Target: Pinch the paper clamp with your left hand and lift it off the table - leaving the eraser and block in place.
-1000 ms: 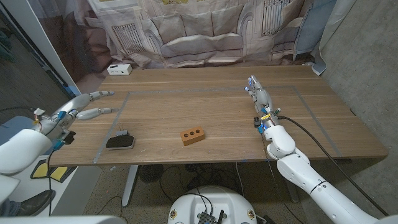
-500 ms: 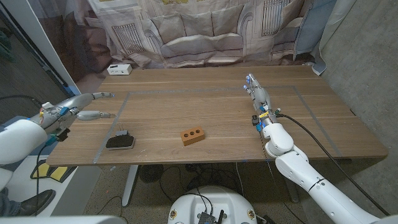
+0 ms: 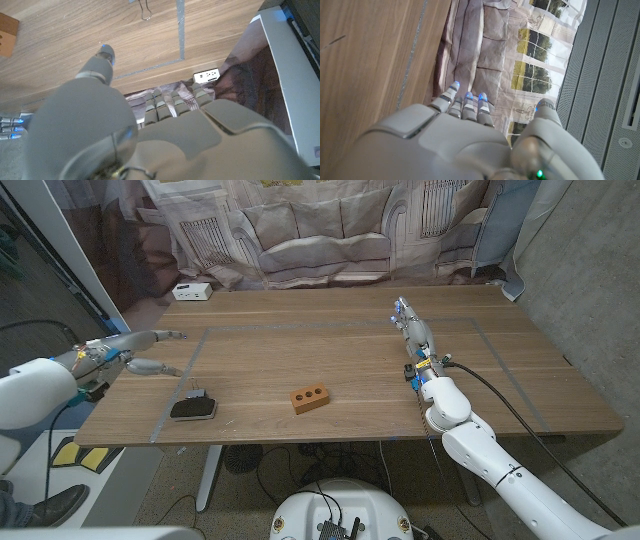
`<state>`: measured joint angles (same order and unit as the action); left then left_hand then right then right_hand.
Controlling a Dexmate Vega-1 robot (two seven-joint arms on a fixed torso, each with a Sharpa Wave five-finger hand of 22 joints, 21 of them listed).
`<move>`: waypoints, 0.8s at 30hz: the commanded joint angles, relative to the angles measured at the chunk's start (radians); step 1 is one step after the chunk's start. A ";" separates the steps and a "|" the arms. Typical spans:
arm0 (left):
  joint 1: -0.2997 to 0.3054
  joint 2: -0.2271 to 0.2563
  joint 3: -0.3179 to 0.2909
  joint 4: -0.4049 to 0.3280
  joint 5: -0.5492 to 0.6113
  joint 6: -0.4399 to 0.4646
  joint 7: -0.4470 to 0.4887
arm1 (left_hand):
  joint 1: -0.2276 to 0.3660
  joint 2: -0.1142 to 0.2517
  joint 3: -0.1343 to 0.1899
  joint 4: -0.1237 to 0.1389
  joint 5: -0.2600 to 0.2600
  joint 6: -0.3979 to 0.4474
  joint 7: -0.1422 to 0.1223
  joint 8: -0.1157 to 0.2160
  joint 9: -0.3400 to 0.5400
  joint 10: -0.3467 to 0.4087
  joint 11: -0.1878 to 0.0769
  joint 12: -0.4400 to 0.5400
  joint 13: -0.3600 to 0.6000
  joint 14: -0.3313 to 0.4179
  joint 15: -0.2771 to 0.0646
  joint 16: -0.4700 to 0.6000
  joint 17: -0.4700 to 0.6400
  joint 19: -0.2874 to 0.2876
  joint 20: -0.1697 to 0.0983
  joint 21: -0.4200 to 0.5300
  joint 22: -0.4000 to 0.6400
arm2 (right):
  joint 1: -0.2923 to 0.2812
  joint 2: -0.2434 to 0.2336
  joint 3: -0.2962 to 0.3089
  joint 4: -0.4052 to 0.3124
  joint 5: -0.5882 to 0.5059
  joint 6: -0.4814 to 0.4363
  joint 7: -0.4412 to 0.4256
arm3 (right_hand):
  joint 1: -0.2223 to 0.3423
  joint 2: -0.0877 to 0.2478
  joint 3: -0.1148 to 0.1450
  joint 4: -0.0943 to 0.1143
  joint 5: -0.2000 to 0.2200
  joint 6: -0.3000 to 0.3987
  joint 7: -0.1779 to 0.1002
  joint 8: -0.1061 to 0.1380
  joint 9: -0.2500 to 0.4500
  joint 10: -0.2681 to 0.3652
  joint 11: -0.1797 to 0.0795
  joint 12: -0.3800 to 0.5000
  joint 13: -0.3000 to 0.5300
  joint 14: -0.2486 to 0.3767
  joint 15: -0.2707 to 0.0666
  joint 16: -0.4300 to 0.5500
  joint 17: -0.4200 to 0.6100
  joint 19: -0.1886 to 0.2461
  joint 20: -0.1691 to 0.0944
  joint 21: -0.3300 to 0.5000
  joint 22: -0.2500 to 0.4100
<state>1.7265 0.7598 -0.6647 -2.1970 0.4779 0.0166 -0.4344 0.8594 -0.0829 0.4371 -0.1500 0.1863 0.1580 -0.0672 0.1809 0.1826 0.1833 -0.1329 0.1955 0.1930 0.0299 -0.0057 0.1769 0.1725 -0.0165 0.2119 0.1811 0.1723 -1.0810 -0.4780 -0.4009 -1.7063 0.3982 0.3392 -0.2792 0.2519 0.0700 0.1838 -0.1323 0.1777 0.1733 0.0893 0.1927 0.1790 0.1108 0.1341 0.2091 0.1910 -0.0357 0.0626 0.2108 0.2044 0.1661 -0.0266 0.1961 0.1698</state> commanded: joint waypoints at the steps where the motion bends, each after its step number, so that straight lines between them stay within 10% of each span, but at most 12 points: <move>1: -0.010 0.012 0.000 -0.046 0.160 0.024 -0.099 | 0.001 -0.005 -0.013 0.004 0.012 0.002 -0.062 0.005 0.002 -0.019 -0.020 -0.001 0.005 -0.016 0.002 0.001 0.002 -0.016 0.003 0.001 0.004 | -0.013 0.001 0.005 -0.023 -0.008 -0.006 -0.021 | 0.011 -0.003 0.003 -0.004 0.000 0.013 0.000 0.004 0.004 0.004 0.006 0.001 0.001 0.004 0.009 -0.001 0.004 0.006 0.007 -0.002 0.002; 24: -0.042 0.055 0.014 -0.032 0.251 -0.024 -0.283 | 0.004 -0.006 -0.044 0.010 0.026 -0.080 -0.045 0.007 0.003 -0.086 -0.017 0.005 0.005 -0.071 0.029 0.003 0.003 -0.066 0.003 0.000 0.004 | -0.029 0.012 0.004 -0.042 -0.032 0.000 -0.049 | 0.015 -0.002 0.004 -0.004 -0.001 0.036 0.001 0.008 0.005 0.012 0.006 0.001 0.001 0.009 0.007 -0.001 0.004 0.007 0.010 -0.002 0.002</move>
<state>1.6985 0.7930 -0.6537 -2.2334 0.6911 0.0116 -0.6355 0.8540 -0.0881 0.3985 -0.1419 0.2052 0.0681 -0.1100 0.1780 0.1842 0.0910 -0.1491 0.1937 0.1930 -0.0364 0.0248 0.1769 0.1725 -0.0713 0.2123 0.1812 0.1747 -1.0989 -0.4671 -0.3982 -1.7345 0.3775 0.3347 -0.3151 0.2558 0.0660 0.1838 -0.1323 0.1777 0.2073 0.0946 0.1999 0.1791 0.1143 0.1377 0.2091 0.1910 -0.0304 0.0679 0.2108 0.2072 0.1716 -0.0212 0.1961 0.1698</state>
